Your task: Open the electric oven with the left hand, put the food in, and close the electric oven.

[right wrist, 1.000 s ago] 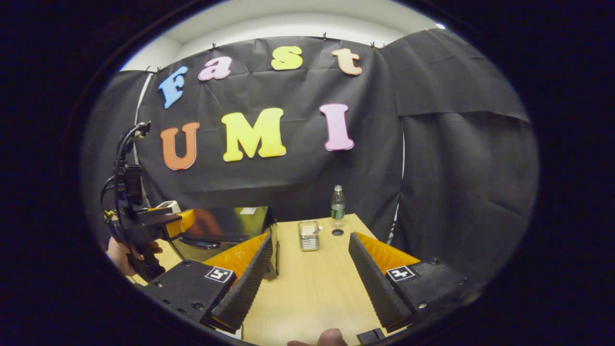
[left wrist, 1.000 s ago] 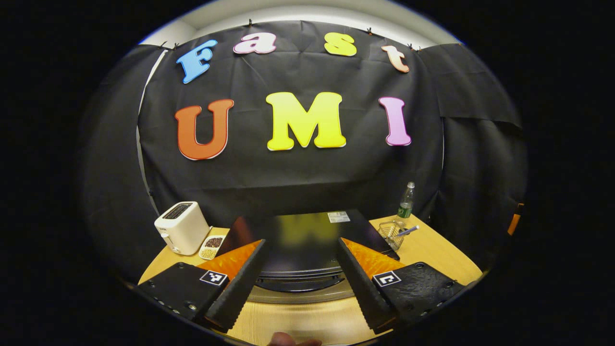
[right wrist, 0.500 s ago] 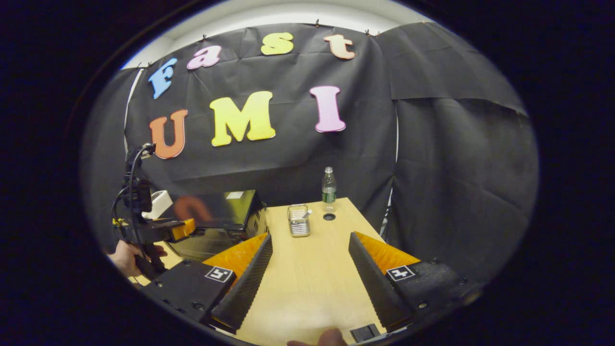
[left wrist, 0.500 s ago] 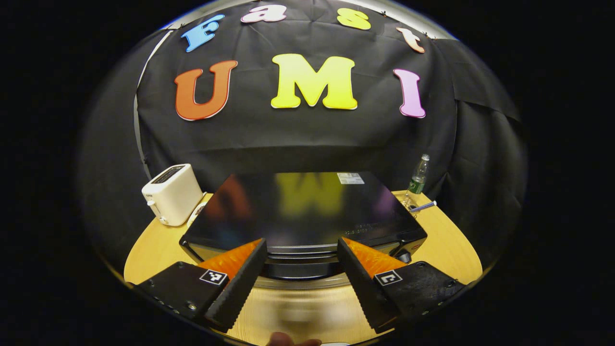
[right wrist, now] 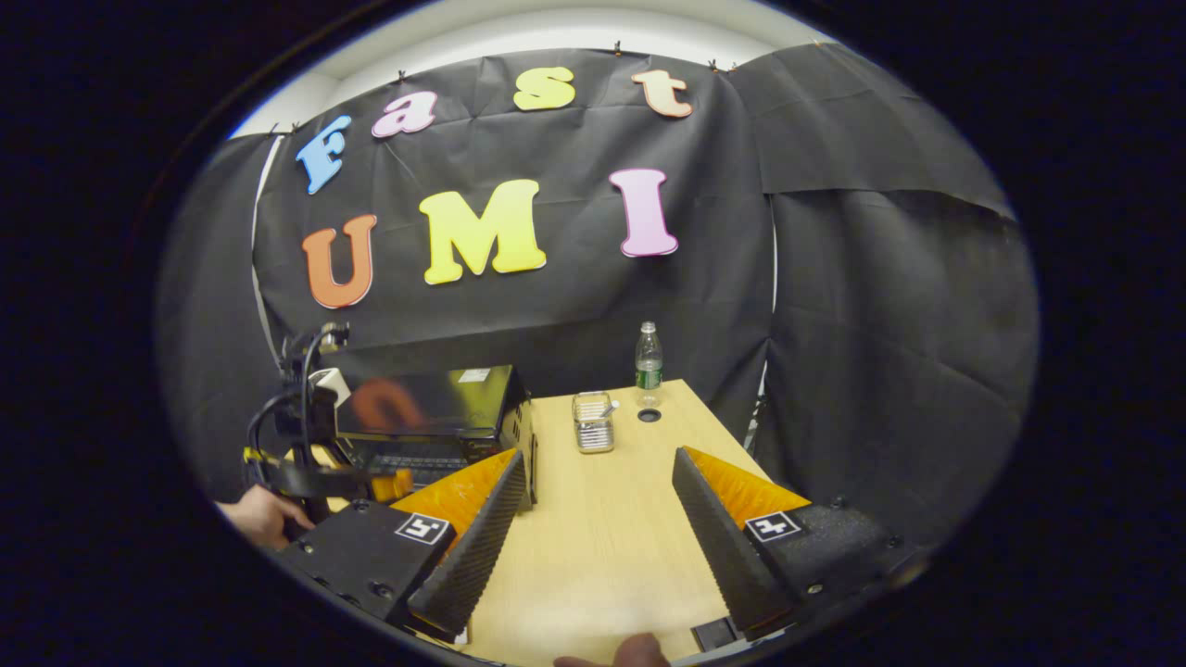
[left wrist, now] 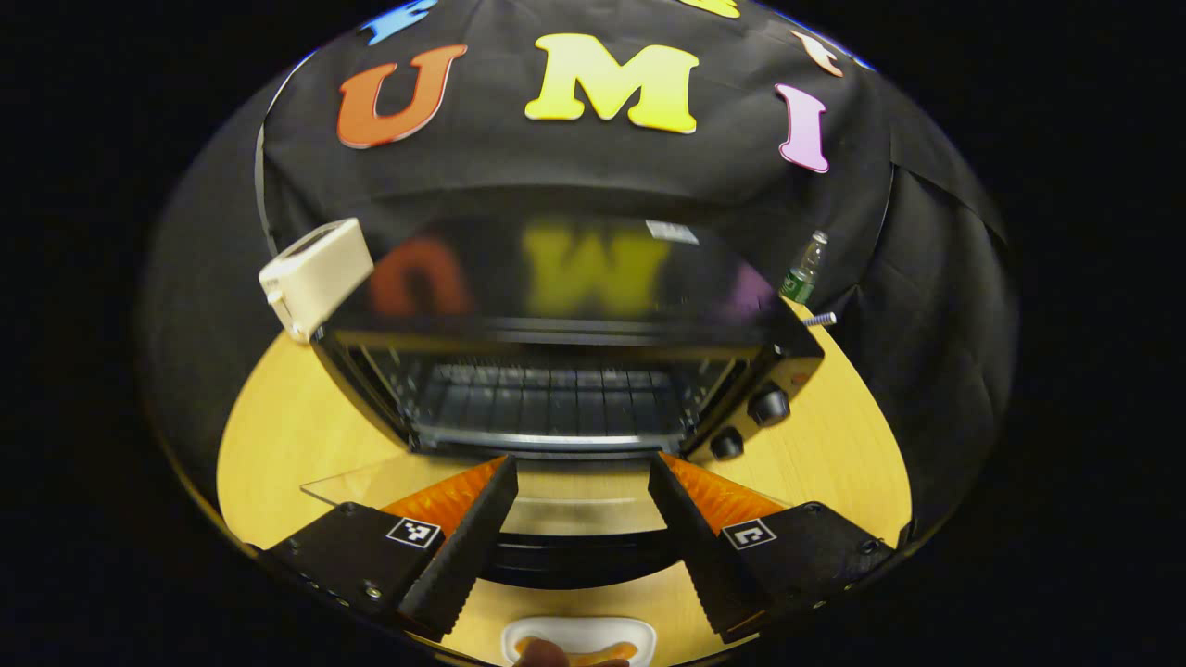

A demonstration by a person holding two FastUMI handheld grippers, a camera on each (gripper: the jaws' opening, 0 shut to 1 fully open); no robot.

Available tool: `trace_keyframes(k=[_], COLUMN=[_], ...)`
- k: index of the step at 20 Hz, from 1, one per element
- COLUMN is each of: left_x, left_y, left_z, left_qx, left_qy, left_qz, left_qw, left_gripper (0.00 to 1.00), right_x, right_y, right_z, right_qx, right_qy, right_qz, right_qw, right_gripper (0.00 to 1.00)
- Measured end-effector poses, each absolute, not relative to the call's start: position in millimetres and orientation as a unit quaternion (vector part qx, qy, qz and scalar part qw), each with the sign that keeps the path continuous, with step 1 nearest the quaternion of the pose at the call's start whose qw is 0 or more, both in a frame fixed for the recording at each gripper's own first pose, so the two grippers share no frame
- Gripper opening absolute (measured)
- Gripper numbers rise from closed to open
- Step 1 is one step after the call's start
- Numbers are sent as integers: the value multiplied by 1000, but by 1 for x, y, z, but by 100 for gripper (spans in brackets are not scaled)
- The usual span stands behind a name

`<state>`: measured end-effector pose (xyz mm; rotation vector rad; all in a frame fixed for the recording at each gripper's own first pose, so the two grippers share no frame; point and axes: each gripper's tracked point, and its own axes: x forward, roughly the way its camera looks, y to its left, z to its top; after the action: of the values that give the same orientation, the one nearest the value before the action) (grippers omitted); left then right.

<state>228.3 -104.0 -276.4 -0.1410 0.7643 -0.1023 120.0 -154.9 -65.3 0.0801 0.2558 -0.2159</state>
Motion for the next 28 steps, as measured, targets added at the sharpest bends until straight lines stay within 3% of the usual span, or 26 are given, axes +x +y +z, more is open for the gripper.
trace_keyframes(k=[5,14,18,22,28], left_x=[201,166,170,175,166], left_y=[-99,-81,-80,-81,-49], left_z=[-286,-352,-356,-335,-226], left_qx=[-84,-48,-26,-50,-99], left_qy=[382,479,477,440,306], left_qz=[-51,-56,-62,-65,-59], left_qw=[919,875,876,894,945], left_gripper=[95,93,93,92,93], right_x=[98,66,54,47,47], right_y=[-144,-121,-116,-101,-50], right_z=[-72,-82,-83,-82,-104], right_qx=[34,16,11,5,-22], right_qy=[137,151,156,157,182], right_qz=[-110,-95,-90,-68,22], right_qw=[984,984,984,985,983], right_gripper=[99,98,100,100,100])
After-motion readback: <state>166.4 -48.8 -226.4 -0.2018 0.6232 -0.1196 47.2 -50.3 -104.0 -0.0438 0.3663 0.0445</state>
